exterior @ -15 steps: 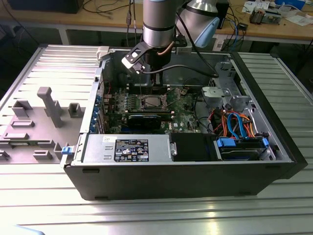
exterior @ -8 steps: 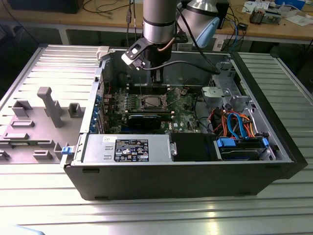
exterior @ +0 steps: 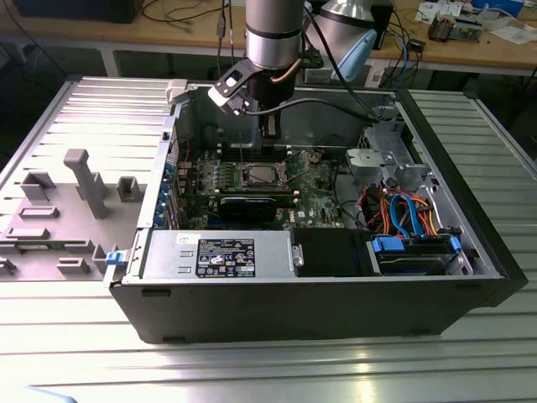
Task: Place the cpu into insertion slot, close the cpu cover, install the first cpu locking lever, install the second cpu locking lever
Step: 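Close the cpu cover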
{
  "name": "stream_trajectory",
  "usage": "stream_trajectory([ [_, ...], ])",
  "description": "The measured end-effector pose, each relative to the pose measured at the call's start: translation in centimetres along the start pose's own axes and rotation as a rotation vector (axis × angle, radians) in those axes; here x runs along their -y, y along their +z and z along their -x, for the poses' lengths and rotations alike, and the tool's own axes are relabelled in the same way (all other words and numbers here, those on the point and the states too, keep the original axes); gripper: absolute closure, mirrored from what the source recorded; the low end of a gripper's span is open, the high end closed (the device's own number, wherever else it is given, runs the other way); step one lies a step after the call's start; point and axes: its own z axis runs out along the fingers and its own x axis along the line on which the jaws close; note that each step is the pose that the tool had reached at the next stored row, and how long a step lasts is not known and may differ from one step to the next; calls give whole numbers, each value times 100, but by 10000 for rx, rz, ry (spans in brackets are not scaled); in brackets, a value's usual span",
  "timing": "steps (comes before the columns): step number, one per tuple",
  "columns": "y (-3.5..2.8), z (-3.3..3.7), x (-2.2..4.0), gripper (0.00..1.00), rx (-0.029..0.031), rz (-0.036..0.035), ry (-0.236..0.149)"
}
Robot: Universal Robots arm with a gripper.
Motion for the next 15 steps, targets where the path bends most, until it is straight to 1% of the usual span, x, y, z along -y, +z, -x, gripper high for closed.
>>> stream_trajectory([
  [7,-1,0,0,89,0,0,0],
  [10,-2,1,-10,89,2,-2,-1],
  [15,1,2,-81,89,0,0,-1],
])
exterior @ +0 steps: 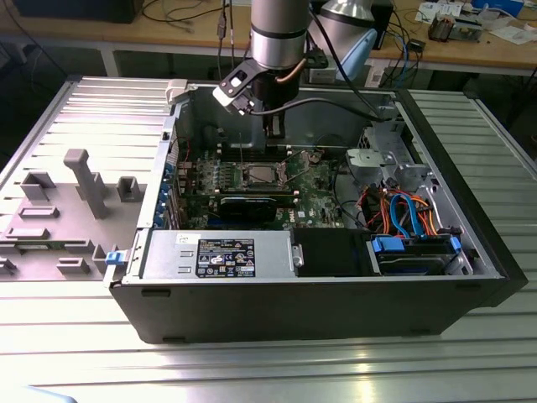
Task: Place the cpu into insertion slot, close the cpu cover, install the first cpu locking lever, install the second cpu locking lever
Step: 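Close the cpu cover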
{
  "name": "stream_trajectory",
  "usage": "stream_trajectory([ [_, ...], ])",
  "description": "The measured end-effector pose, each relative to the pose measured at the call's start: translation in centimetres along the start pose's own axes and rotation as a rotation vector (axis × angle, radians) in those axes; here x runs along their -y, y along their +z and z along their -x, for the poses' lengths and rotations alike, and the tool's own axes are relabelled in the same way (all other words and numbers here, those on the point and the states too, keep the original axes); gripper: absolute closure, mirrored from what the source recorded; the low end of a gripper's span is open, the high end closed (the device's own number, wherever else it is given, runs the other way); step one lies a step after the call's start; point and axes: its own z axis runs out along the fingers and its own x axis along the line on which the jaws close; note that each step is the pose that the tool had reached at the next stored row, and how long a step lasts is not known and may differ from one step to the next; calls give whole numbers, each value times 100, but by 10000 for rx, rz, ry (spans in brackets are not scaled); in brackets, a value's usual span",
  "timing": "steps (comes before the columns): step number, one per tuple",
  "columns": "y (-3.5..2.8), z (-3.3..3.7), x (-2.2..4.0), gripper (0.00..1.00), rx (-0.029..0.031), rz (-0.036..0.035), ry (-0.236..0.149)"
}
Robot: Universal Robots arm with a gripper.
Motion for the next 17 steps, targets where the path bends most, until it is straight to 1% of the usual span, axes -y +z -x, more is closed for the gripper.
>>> stream_trajectory([
  [5,1,2,-52,89,0,-1,0],
  [17,1,2,-57,89,0,-1,1],
])
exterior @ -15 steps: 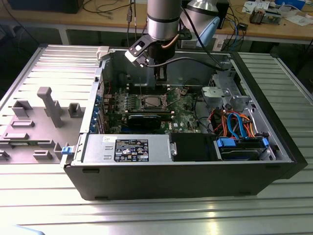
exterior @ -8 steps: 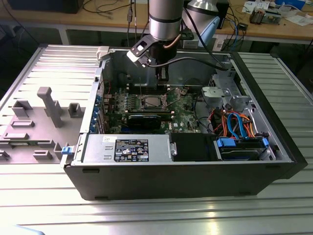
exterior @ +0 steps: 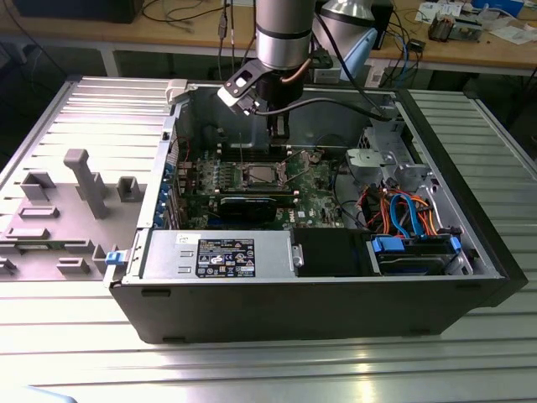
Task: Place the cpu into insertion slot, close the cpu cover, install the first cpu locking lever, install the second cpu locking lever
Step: 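Close the cpu cover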
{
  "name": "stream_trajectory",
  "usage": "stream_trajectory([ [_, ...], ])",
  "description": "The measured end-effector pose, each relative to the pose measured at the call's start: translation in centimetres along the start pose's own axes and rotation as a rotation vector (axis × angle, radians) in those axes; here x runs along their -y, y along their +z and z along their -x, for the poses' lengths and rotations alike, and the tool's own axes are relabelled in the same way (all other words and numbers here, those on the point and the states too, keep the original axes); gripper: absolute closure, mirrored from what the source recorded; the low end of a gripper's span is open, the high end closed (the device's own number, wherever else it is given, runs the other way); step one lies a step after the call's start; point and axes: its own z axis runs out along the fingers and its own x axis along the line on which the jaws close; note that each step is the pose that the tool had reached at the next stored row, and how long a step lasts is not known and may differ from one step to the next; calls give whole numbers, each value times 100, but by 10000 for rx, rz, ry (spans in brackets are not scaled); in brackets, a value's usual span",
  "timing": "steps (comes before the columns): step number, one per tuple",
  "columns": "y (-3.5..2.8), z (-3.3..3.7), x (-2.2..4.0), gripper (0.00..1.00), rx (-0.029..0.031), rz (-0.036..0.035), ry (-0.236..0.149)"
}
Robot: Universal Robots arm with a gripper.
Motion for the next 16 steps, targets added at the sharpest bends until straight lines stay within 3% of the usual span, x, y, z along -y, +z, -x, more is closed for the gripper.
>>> stream_trajectory([
  [16,2,2,-82,89,0,1,0],
])
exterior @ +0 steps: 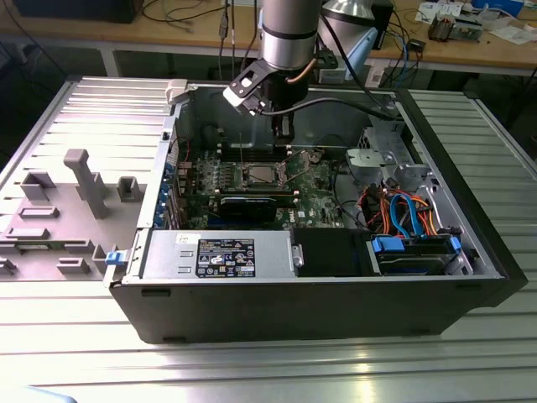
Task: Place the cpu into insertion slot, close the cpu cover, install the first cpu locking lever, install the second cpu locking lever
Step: 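Close the cpu cover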
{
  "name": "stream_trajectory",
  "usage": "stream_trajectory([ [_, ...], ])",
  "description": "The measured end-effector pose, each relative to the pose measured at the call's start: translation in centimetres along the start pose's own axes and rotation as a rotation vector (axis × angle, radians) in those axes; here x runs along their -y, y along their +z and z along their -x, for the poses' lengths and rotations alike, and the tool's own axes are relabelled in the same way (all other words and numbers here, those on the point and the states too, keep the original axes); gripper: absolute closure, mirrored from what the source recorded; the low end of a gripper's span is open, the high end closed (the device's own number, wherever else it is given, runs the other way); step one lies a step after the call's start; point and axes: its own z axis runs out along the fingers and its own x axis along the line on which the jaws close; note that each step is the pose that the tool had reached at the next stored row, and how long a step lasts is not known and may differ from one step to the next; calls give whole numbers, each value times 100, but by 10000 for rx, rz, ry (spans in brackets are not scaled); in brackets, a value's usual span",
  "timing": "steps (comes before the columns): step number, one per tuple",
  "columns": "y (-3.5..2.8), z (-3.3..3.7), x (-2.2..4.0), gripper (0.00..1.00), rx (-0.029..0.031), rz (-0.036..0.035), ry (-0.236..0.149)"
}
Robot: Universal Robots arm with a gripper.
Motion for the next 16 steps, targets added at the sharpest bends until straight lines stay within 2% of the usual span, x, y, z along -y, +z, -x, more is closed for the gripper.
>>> stream_trajectory([
  [11,2,3,-94,89,0,-1,-1],
  [16,4,5,-160,89,0,0,0],
])
